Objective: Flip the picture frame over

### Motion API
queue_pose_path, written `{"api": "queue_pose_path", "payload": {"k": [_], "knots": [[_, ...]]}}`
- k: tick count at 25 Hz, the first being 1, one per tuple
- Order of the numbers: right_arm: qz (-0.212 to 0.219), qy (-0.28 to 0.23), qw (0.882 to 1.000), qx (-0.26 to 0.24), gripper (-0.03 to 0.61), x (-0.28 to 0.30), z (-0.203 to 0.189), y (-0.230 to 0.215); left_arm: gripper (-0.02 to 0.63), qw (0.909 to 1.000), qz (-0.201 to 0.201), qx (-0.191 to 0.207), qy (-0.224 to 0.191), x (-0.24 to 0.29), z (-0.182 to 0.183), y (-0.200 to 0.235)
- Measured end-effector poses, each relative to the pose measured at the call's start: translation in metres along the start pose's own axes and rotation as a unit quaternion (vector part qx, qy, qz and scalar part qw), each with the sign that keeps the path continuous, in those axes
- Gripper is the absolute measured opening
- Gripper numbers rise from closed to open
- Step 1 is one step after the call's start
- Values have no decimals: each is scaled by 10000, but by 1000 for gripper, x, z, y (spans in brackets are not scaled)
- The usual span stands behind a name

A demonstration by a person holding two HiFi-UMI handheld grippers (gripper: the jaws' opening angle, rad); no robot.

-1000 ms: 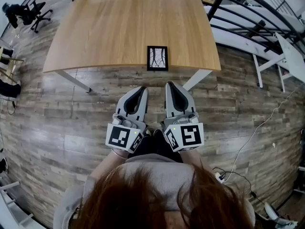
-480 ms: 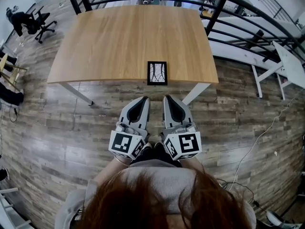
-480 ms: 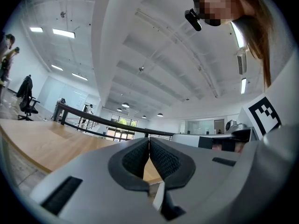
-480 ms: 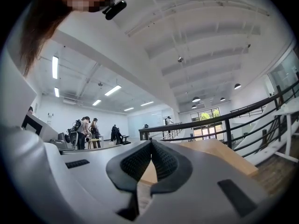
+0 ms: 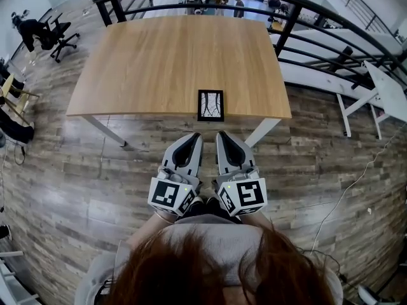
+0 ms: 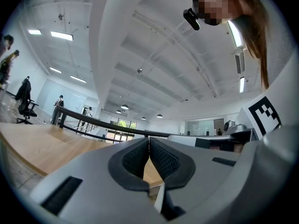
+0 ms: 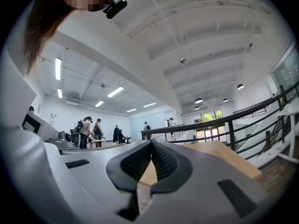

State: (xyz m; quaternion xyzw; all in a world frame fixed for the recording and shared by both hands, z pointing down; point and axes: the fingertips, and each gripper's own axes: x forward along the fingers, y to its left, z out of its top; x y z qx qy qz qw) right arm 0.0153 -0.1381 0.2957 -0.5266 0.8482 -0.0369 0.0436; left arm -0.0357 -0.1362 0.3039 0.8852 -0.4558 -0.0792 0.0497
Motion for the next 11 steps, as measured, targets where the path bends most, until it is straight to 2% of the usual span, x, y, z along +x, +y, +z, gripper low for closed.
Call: {"api": "queue_pose_path", "payload": {"k": [5, 11], "knots": [[-32, -47, 10000, -34, 15, 6, 2, -7, 8, 10000, 33, 33, -58, 5, 1, 3], [-265, 266, 9993, 28, 15, -16, -11, -20, 9, 9996, -148, -178, 156, 6, -13, -18]]}}
